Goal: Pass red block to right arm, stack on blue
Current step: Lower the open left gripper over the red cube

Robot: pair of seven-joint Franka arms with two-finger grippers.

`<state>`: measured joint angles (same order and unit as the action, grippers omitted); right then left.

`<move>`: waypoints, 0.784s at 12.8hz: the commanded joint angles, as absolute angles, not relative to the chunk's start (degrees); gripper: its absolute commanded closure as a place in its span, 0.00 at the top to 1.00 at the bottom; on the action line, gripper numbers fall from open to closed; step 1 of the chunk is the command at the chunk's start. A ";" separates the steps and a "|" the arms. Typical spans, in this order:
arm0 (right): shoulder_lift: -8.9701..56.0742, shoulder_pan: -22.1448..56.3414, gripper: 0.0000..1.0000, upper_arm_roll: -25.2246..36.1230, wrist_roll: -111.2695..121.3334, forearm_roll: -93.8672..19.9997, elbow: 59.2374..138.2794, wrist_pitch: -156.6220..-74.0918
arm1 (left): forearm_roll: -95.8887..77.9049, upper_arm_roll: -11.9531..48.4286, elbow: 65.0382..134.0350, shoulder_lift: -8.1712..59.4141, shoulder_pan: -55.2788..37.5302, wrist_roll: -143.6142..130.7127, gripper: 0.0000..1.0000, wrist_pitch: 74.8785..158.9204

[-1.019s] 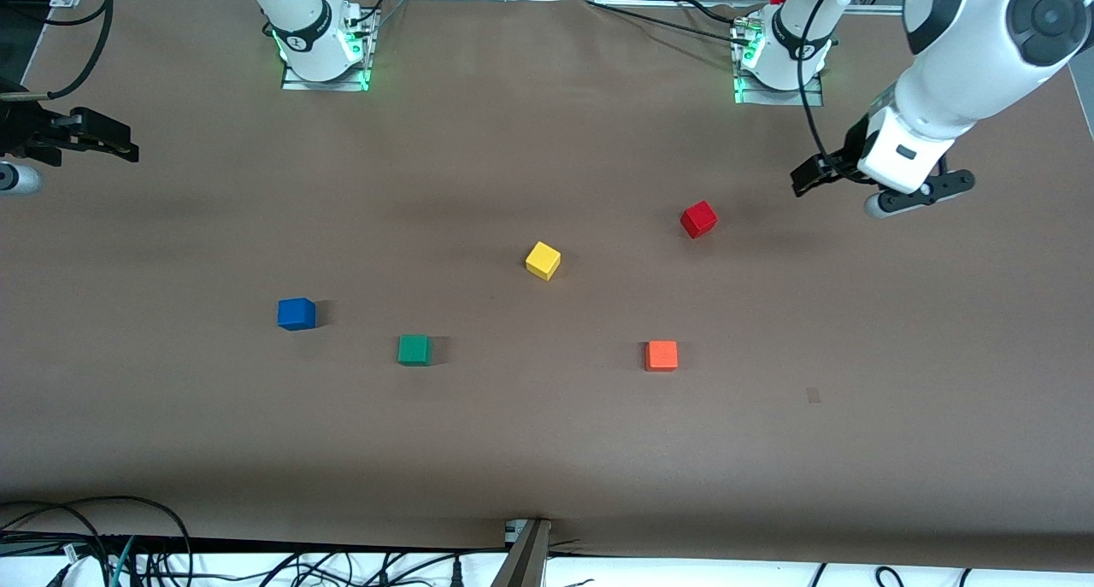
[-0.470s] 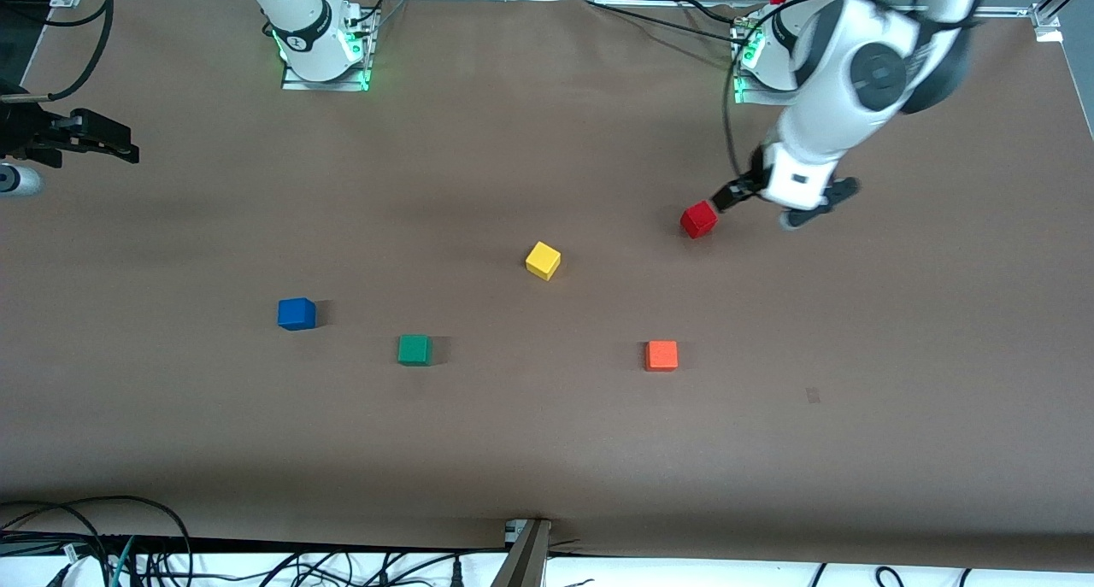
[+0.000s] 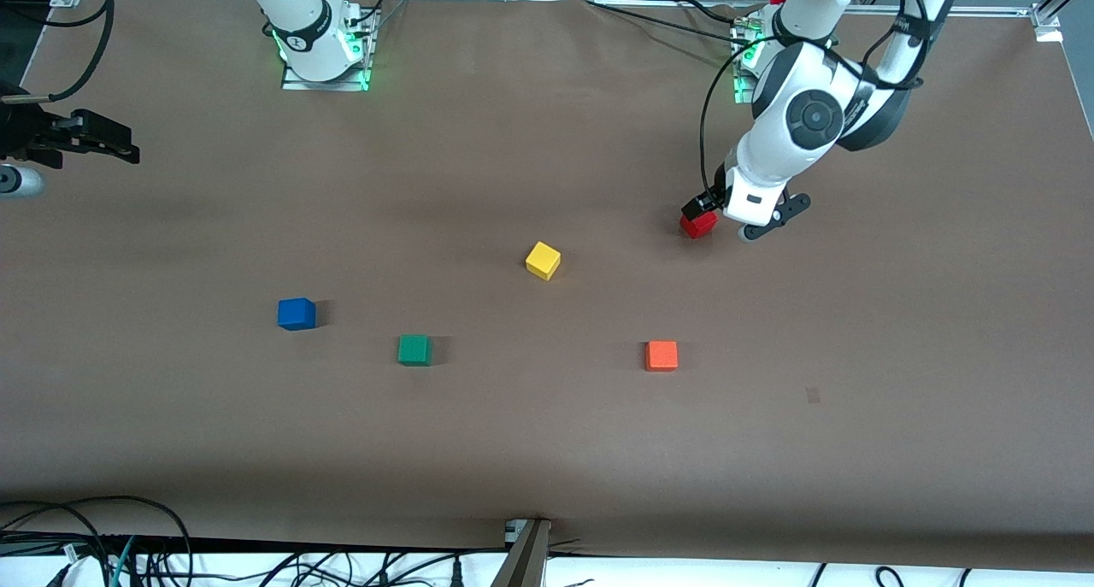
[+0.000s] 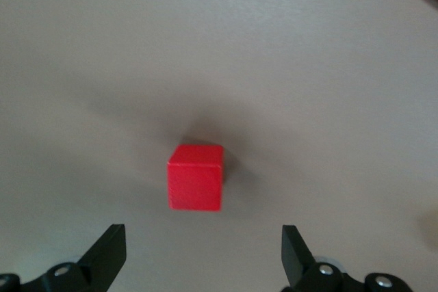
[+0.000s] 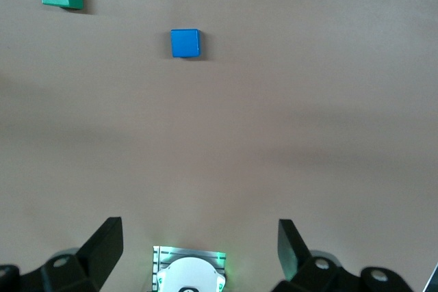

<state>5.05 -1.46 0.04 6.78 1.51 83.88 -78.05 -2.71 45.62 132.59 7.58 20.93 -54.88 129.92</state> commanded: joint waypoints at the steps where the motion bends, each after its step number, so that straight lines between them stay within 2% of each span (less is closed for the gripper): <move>1: 5.80 -1.93 1.00 -0.35 7.91 2.02 82.35 -77.43 | 4.80 45.88 132.45 12.81 19.26 -60.80 1.00 132.35; 3: 5.89 -1.93 1.00 -0.35 7.91 1.93 82.35 -77.34 | 10.86 45.79 133.50 18.34 17.68 -66.33 1.00 137.09; 5: 6.15 -1.93 1.00 -0.35 7.82 1.85 82.35 -77.34 | 20.43 45.79 133.42 21.78 17.58 -72.04 1.00 137.29; 10: 6.24 -1.85 1.00 -0.35 7.21 1.76 82.44 -77.26 | 22.41 45.26 133.24 22.59 18.46 -72.86 1.00 137.37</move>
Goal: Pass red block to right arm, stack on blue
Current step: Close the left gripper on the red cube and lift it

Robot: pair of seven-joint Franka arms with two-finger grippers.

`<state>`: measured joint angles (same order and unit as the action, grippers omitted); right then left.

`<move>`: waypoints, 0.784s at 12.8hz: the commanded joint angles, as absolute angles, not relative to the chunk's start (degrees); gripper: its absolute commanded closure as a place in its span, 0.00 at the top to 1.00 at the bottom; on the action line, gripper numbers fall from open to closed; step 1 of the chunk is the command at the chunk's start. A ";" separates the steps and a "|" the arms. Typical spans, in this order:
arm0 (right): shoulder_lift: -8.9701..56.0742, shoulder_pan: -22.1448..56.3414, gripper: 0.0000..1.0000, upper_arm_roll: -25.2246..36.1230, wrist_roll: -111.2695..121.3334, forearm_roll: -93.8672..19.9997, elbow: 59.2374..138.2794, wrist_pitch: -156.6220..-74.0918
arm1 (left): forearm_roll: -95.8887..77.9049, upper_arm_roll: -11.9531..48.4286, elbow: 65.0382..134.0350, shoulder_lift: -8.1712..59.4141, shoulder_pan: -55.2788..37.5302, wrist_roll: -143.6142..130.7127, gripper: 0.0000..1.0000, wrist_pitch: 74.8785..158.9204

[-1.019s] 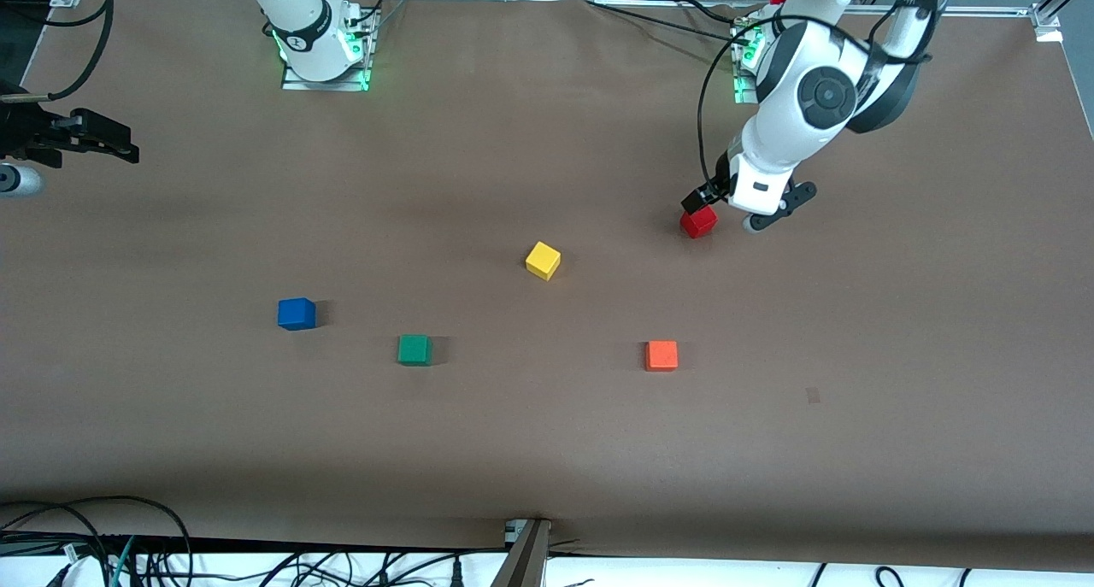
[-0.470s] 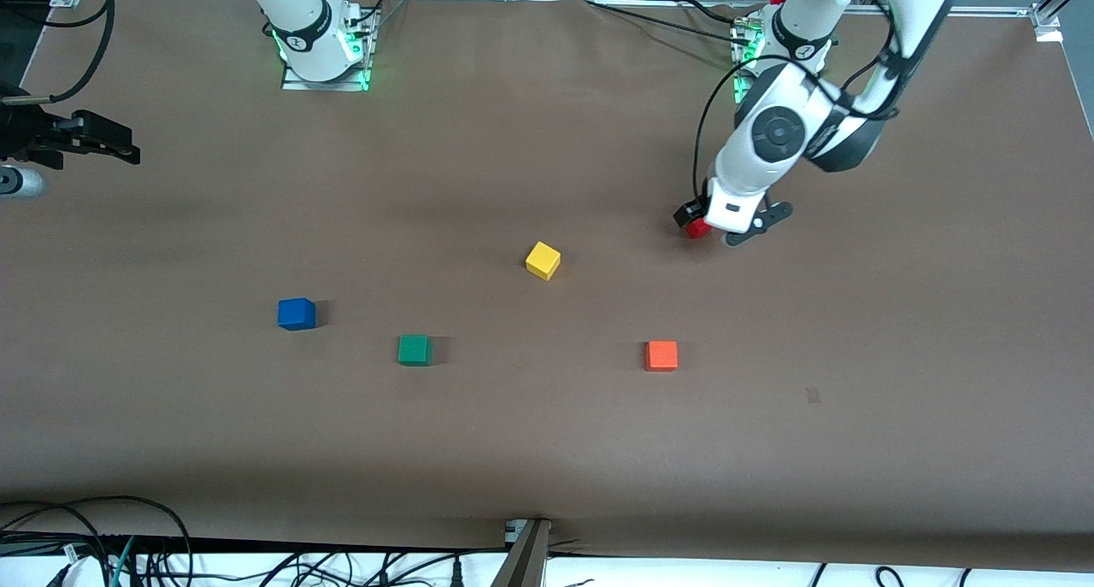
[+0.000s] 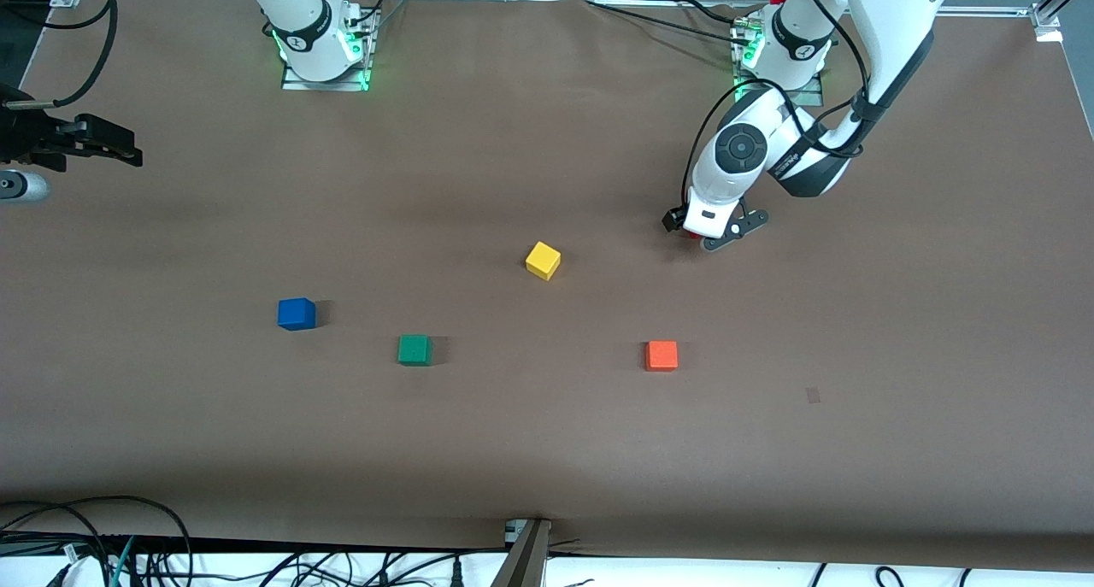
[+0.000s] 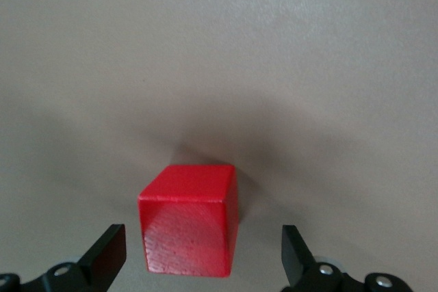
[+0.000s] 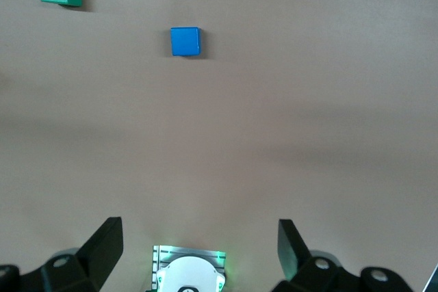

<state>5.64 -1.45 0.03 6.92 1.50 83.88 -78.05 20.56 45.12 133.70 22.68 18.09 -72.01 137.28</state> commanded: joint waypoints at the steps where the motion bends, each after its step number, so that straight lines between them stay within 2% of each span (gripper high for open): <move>1: 6.24 -1.85 1.00 -0.35 7.47 1.76 82.44 -77.34 | 22.41 45.26 133.24 22.76 18.89 -72.77 1.00 137.37; 5: 6.24 -1.93 1.00 -0.44 7.56 1.76 82.44 -77.34 | 22.41 45.26 133.42 24.08 20.30 -72.77 1.00 138.95; 8: 6.50 -1.93 1.00 -0.35 7.65 1.76 82.44 -77.43 | 22.41 45.26 133.42 25.31 20.48 -72.77 0.83 139.22; 9: 6.68 -2.02 1.00 -0.35 7.65 1.76 82.44 -77.34 | 22.41 45.26 133.42 25.40 20.83 -72.77 0.76 139.22; 10: 6.77 -2.02 1.00 -0.35 7.65 1.67 82.35 -77.43 | 22.41 45.26 133.42 25.49 20.83 -72.77 0.63 139.22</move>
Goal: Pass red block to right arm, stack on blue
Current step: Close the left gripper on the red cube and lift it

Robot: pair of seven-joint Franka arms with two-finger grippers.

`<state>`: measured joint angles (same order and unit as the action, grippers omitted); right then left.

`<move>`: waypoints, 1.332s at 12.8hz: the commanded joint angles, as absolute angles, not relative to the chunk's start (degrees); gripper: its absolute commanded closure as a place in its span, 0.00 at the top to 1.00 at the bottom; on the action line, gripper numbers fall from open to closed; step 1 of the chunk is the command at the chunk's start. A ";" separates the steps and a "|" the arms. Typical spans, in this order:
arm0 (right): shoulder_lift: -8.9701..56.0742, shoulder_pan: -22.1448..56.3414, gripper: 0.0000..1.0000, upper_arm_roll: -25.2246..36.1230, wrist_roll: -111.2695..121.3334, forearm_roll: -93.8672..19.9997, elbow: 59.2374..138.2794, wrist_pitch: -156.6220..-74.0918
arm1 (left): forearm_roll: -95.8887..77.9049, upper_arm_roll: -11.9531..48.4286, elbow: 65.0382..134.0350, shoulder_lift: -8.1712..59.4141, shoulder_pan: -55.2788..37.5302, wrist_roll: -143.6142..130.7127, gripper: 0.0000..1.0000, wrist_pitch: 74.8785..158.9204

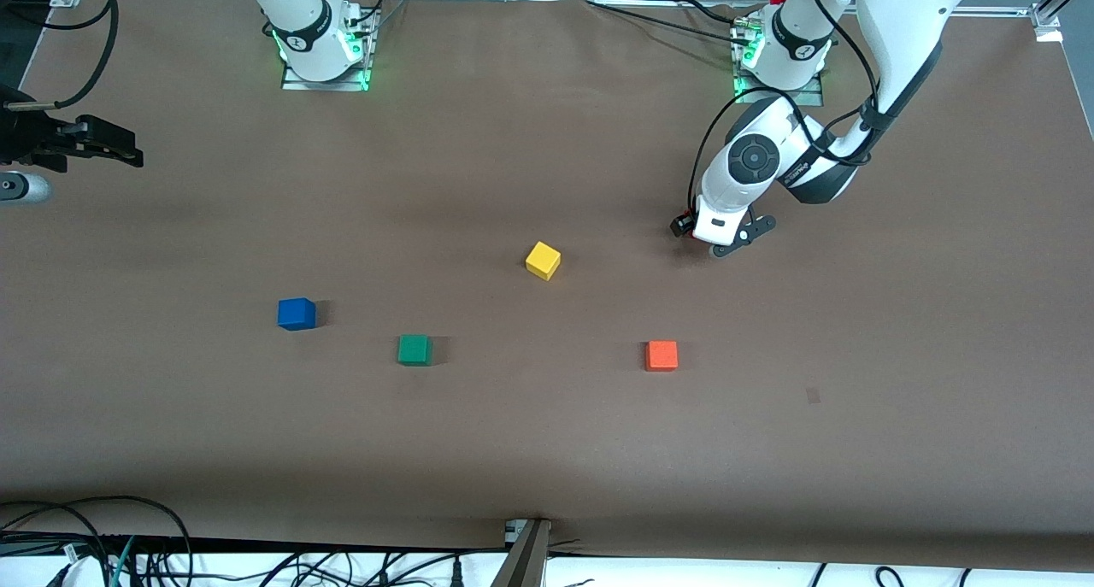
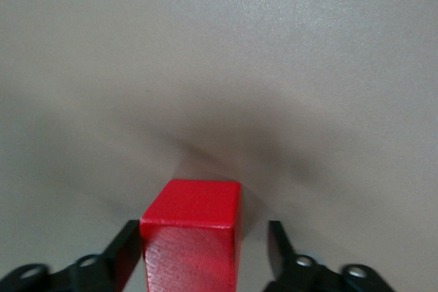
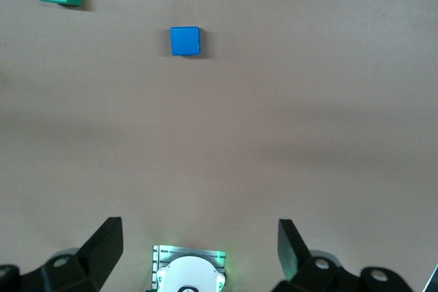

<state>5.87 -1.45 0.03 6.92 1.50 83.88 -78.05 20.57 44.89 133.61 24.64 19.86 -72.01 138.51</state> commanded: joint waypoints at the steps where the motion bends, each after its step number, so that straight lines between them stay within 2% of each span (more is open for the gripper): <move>1: 7.03 -2.02 1.00 -0.35 7.65 1.67 82.35 -77.43 | 22.41 45.26 133.42 25.49 20.83 -72.77 0.47 139.22; 3: 7.03 -2.02 1.00 -0.35 7.65 1.67 82.35 -77.43 | 22.41 45.26 133.33 25.40 20.92 -70.50 0.13 138.87; 4: 7.03 -2.02 1.00 -0.26 7.65 1.67 82.35 -77.43 | 22.41 45.26 133.16 25.14 21.53 -69.44 0.00 138.69; 7: 7.55 -1.93 1.00 -0.44 6.95 1.67 82.35 -77.95 | 22.41 45.44 131.06 24.00 22.15 -68.21 0.00 137.56; 12: 8.35 -1.84 1.00 -0.44 7.56 -1.74 82.44 -77.61 | 22.41 48.51 116.14 22.76 21.53 -64.07 0.00 121.32; 17: 10.54 -1.93 1.00 -0.44 8.35 -2.90 82.44 -77.60 | 21.45 48.69 104.79 23.29 21.01 -58.37 0.00 114.80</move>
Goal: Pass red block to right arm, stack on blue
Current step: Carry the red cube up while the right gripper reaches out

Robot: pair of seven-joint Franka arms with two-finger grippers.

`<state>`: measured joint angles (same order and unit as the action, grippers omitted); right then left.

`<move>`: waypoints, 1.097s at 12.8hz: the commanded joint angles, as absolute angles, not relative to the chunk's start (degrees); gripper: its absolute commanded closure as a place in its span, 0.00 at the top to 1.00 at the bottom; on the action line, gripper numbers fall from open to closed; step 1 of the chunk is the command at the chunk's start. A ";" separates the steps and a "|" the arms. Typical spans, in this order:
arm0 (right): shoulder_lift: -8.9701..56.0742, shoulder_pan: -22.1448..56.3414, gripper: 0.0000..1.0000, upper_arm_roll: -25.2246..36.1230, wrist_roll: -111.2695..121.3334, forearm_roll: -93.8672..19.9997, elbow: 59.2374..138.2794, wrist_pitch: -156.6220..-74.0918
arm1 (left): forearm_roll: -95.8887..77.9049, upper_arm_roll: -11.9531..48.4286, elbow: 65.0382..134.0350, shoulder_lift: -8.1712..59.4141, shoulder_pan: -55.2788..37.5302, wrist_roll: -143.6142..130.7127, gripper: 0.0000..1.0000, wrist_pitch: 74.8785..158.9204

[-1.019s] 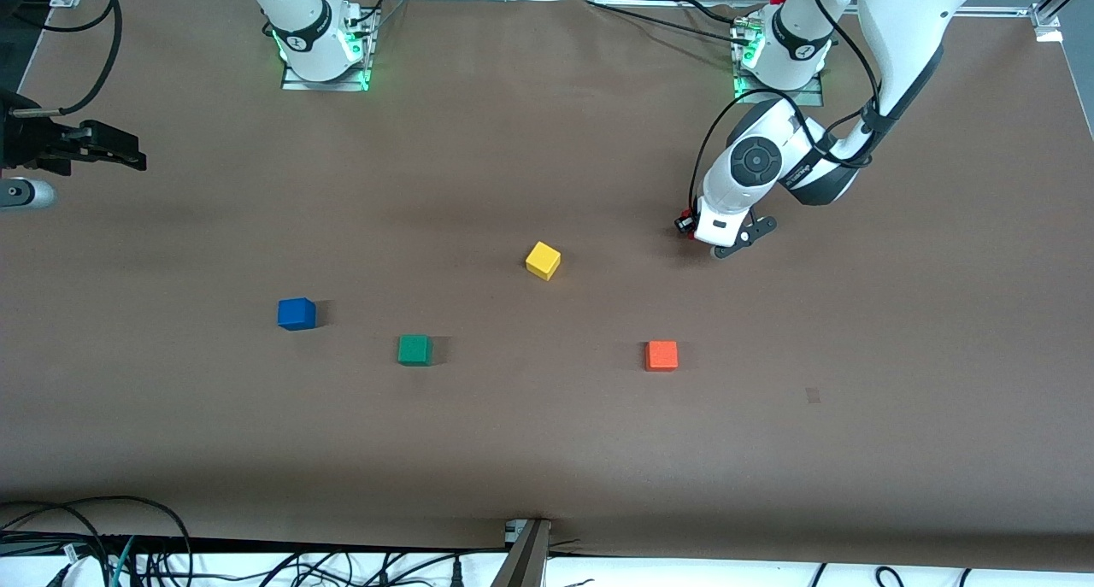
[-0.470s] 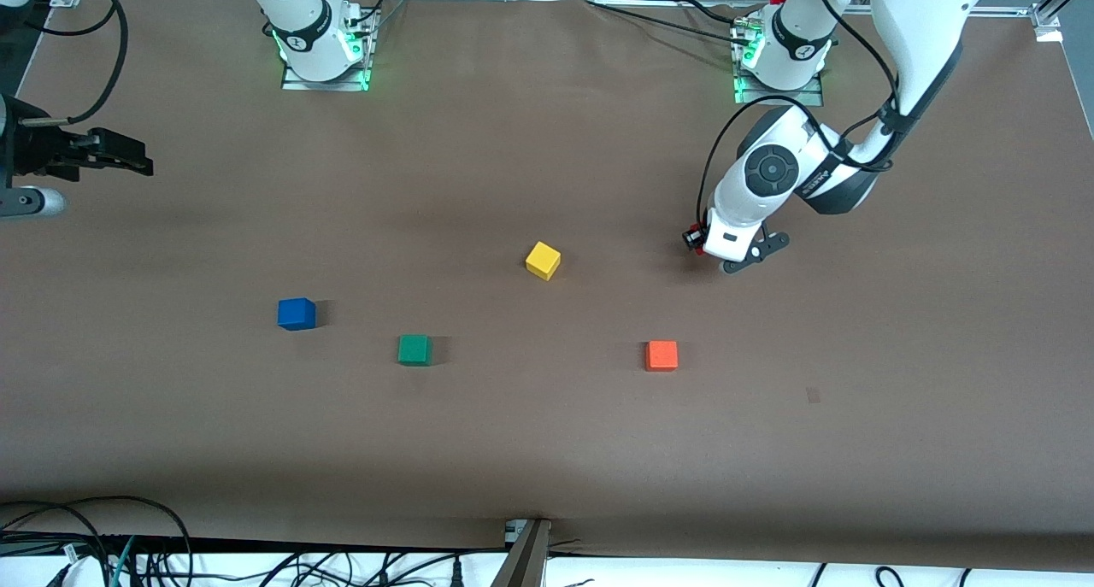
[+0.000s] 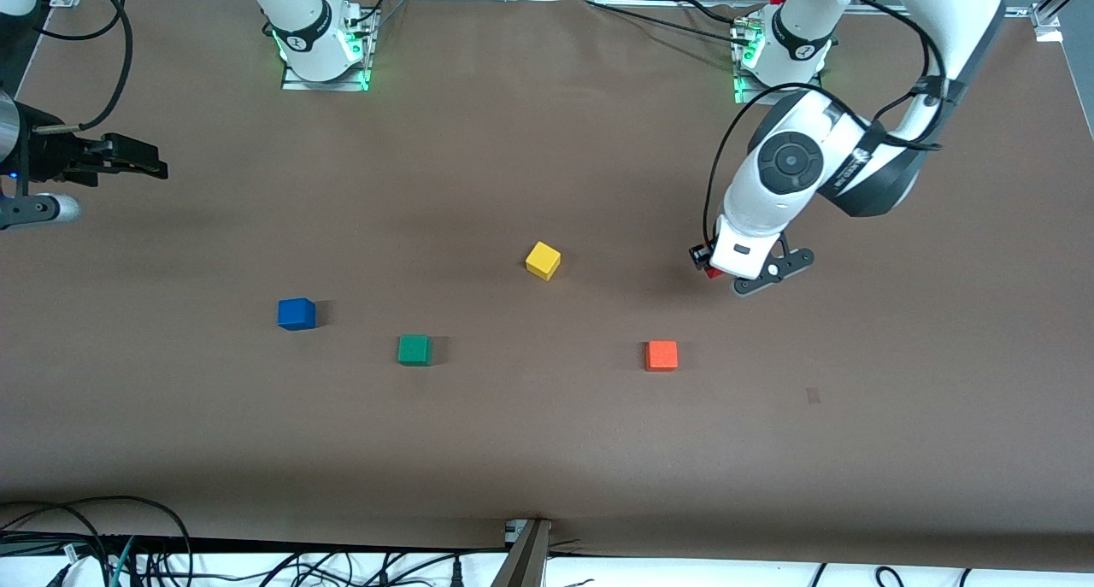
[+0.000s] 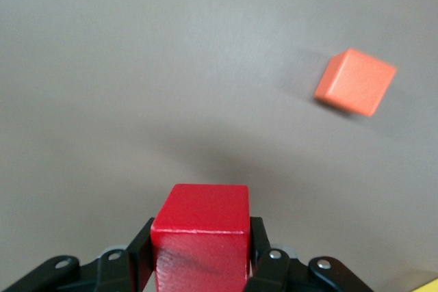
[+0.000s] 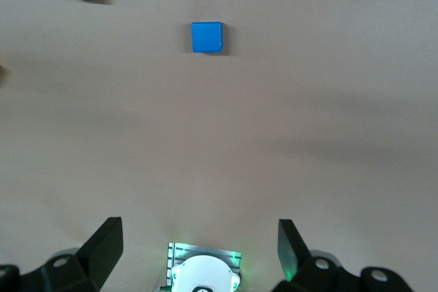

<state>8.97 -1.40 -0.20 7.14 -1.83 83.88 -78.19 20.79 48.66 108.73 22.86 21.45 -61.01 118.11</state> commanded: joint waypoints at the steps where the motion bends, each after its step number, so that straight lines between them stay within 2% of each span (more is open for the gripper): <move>1: 10.98 -1.76 1.00 -0.44 8.26 -2.99 82.44 -77.69 | 21.45 48.69 103.20 23.38 20.57 -56.97 0.00 113.31; 5: 11.25 -1.58 1.00 -0.70 8.61 -8.33 82.44 -78.13 | 17.69 46.60 99.60 21.98 17.77 -50.83 0.00 111.28; 7: 11.51 -1.50 1.00 -0.79 8.61 -8.96 82.44 -78.66 | 9.63 42.29 97.22 20.05 17.40 -45.73 0.00 109.87; 9: 12.04 -1.49 1.00 -0.79 8.61 -11.06 82.44 -78.75 | 3.53 32.57 96.42 16.62 12.77 -33.79 0.00 108.29; 10: 12.22 -1.49 1.00 -0.79 8.61 -11.16 82.44 -78.75 | 2.38 29.65 96.33 15.57 11.00 -30.01 0.00 107.85; 14: 13.00 -1.41 1.00 -0.88 8.61 -14.67 82.53 -79.36 | -6.12 22.87 96.42 12.93 10.55 -3.94 0.00 111.51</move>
<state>11.97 -1.29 -0.72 7.69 -12.41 83.79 -79.32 -1.25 26.16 96.32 14.76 11.48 -14.92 109.77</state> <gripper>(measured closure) 0.000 0.441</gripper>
